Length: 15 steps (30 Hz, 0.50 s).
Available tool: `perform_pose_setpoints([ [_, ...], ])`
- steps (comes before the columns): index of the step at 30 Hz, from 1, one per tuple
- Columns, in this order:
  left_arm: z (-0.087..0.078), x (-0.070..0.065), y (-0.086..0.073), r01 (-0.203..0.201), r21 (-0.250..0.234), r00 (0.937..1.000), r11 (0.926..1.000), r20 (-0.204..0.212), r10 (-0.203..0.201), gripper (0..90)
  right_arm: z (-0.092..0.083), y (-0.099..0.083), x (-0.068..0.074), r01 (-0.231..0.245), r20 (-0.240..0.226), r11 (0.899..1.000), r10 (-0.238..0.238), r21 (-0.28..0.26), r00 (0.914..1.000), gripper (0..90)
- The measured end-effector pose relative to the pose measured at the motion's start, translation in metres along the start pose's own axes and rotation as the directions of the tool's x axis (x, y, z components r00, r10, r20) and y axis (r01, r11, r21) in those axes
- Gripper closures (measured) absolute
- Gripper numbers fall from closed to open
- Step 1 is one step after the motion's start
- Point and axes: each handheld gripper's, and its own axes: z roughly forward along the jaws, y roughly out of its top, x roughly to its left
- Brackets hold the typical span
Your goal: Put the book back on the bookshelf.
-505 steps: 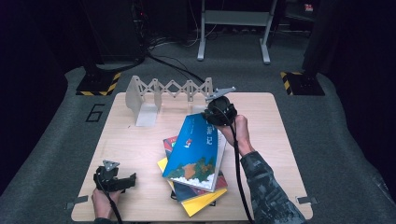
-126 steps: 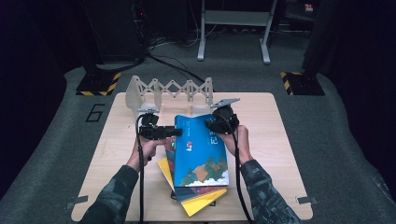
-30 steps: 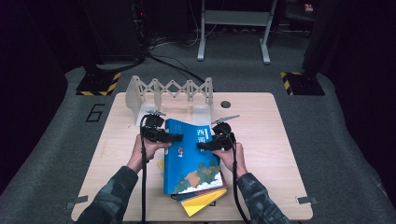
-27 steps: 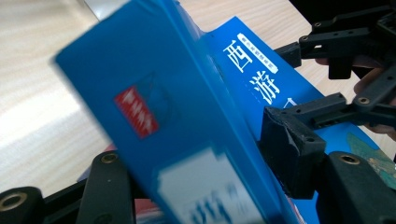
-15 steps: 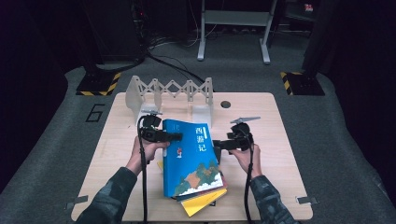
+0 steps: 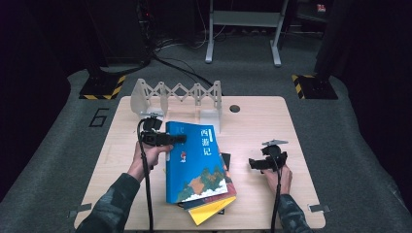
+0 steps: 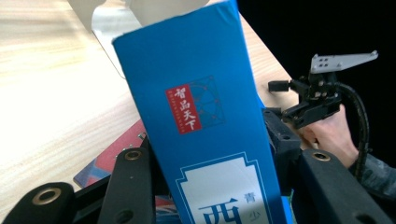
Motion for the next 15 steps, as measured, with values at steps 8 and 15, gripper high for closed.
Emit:
perform_pose_setpoints([
  [8, -0.011, -0.005, 0.006, -0.011, -0.027, 0.9999, 0.9996, -0.007, 0.011, 58.0, 0.001, -0.011, -0.005, 0.030, 0.026, 0.996, -0.028, -0.084, 0.9993, 0.0],
  [15, -0.027, -0.015, 0.016, -0.029, -0.074, 0.9995, 0.9968, 0.011, 0.030, 61.5, 0.000, -0.012, -0.006, 0.029, 0.026, 0.996, -0.026, -0.090, 0.9993, 2.8],
])
